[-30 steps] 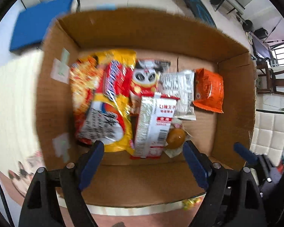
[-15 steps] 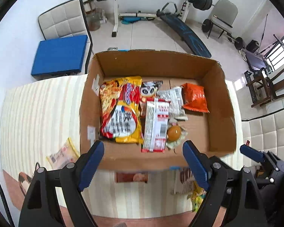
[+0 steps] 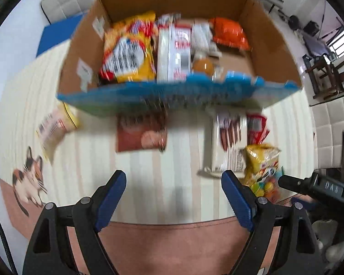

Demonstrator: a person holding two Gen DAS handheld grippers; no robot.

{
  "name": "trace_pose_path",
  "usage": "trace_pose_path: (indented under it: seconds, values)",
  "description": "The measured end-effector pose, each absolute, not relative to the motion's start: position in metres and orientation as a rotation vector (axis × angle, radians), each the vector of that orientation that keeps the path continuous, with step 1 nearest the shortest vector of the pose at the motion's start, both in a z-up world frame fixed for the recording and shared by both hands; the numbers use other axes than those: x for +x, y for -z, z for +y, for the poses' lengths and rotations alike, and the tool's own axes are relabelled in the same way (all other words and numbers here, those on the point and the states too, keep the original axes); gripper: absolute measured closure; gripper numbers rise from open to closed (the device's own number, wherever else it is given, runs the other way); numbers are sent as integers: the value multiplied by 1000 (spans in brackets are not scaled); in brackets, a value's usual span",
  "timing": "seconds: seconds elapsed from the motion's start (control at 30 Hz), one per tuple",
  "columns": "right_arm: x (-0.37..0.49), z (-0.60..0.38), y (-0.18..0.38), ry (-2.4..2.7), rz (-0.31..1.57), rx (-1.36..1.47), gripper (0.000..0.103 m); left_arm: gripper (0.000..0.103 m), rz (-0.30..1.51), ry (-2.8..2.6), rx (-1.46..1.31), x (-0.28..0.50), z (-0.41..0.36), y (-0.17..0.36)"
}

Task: Organize snacks
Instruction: 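Move both tools back toward the remaining snacks on the table, then grasp the chocolate wafer bag with left tool while right tool grasps gumball bag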

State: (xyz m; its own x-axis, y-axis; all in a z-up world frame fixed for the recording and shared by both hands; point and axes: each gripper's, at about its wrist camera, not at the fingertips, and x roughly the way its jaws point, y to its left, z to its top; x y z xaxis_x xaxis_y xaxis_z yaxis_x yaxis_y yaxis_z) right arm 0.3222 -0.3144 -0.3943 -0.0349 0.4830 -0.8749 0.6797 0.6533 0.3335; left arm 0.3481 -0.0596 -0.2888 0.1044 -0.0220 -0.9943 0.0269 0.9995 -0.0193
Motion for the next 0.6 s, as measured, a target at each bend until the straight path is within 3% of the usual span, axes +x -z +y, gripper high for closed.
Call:
trace_pose_path:
  seconds: [0.13, 0.2, 0.27, 0.33, 0.4, 0.6]
  values:
    - [307, -322, 424, 268, 1651, 1171, 10, 18, 1501, 25, 12, 346, -67, 303]
    - [310, -319, 430, 286, 1636, 1169, 17, 18, 1515, 24, 25, 346, -71, 308]
    - [312, -316, 430, 311, 1622, 1139, 18, 18, 1531, 31, 27, 349, -76, 313]
    - [316, -313, 429, 297, 1629, 1080, 20, 18, 1537, 43, 34, 351, -81, 317]
    - [320, -308, 424, 288, 1667, 967, 38, 18, 1544, 62, 43, 356, -89, 323]
    - [326, -293, 416, 209, 1765, 641, 39, 18, 1569, 87, 68, 377, -118, 343]
